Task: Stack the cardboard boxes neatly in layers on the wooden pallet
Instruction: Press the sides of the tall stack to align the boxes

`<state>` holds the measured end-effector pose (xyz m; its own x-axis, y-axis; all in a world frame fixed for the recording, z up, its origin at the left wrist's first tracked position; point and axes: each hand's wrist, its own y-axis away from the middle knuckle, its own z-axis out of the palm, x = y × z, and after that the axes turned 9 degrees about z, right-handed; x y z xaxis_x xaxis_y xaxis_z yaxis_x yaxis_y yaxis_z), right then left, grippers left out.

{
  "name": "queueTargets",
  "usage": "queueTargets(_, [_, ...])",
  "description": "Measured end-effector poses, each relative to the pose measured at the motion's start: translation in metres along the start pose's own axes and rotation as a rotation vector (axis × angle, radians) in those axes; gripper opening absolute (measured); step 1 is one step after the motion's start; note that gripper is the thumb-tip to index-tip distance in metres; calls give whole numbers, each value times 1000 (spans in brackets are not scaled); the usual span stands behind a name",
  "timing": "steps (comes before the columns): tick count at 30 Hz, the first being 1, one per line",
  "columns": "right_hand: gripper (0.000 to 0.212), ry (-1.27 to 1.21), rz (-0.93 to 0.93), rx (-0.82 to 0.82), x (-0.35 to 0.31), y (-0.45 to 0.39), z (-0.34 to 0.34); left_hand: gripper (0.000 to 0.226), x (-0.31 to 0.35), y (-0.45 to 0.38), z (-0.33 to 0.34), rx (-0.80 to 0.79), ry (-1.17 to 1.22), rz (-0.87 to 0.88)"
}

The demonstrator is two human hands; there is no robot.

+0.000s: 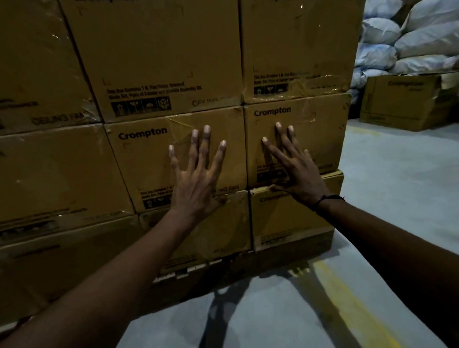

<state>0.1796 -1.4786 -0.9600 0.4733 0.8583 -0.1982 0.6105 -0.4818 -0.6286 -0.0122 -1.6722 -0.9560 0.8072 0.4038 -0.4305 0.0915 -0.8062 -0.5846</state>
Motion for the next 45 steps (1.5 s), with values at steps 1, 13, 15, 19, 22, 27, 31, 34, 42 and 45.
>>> queueTargets(1, [127, 13, 4, 17, -1, 0, 1, 138, 0, 0, -1, 4, 3, -2])
queueTargets(13, [119, 81, 31, 80, -8, 0, 10, 138, 2, 2, -6, 8, 9, -4])
queueTargets(15, [119, 79, 36, 87, -9, -1, 11, 137, 3, 1, -6, 12, 7, -7])
queueTargets(19, [114, 77, 53, 120, -13, -2, 17, 136, 3, 0, -3, 25, 16, -7])
queueTargets(22, [111, 77, 49, 142, -13, -4, 21, 135, 3, -1, -2, 37, 13, -13])
queueTargets(27, [114, 103, 50, 137, -12, -4, 22, 133, 2, -1, -3, 35, 24, -14])
queueTargets(31, [115, 135, 63, 116, -17, -2, 20, 138, 3, 1, -3, 36, 0, -23])
queueTargets(34, [121, 154, 91, 73, -23, 0, 14, 137, 5, 2, -7, 4, -6, -29])
queueTargets(42, [119, 169, 126, 15, -37, -6, -12, 126, -1, 3, -33, -116, -32, -15])
queueTargets(45, [123, 167, 116, 30, -52, -15, -30, 127, -22, 12, -48, -87, -40, -39])
